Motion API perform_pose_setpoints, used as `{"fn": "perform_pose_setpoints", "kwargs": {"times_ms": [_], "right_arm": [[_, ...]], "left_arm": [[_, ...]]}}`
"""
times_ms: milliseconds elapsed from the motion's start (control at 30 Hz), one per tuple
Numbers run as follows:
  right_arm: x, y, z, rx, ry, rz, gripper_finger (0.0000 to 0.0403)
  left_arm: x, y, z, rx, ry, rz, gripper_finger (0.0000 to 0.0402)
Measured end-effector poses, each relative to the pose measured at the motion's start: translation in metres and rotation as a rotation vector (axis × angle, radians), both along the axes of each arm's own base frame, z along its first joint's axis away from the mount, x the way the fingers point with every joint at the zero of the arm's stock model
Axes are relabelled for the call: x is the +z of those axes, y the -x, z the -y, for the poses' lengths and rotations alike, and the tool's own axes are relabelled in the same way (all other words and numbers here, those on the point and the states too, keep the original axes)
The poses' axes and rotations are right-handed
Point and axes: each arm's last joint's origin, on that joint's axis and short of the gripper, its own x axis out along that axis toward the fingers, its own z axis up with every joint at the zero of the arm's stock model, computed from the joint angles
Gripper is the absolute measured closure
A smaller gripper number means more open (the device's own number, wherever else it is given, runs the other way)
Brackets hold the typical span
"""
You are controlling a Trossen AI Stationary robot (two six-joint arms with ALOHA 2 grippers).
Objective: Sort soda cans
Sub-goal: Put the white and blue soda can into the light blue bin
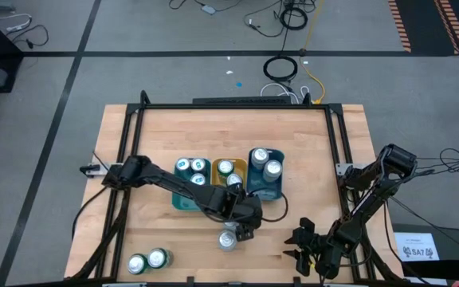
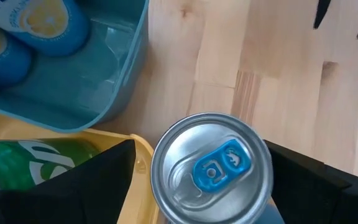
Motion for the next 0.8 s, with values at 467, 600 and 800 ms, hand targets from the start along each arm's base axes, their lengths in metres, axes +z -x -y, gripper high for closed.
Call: {"fn": "perform_pose_setpoints", "kwargs": {"times_ms": [467, 600, 800], "right_arm": [[-0.0003, 0.0002, 0.0003, 0.002, 0.005, -0.003, 0.0248], [-0.0003, 0.0002, 0.0004, 0.002, 0.006, -0.003, 0.0248], [-0.0003, 0.0002, 0.0003, 0.002, 0.005, -0.003, 0.0248]], "left_arm": [[0.0003, 0.0004, 0.0001, 0.027, 0.001, 0.003, 0.0087], [0.0003, 0.0004, 0.0004, 0.025, 0.007, 0.002, 0.0111], [0.006, 0.0001, 0.0009, 0.022, 0.014, 0.009, 0.0124]]}}
